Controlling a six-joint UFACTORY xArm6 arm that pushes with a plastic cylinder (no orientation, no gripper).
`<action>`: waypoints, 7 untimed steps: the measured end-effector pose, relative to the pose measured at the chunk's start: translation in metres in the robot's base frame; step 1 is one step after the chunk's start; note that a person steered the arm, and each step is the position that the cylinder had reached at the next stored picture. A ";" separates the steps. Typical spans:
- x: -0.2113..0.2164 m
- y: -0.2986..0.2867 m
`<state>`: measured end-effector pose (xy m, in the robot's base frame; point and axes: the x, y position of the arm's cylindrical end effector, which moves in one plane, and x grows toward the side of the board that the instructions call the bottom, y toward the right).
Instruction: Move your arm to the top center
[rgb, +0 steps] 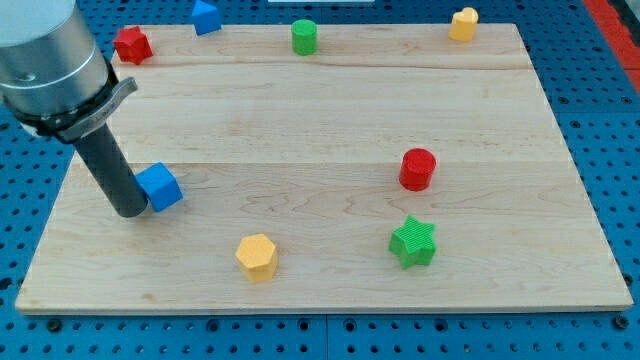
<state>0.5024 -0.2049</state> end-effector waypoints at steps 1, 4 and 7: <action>-0.008 -0.014; -0.035 0.029; -0.232 0.053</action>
<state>0.2704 -0.1517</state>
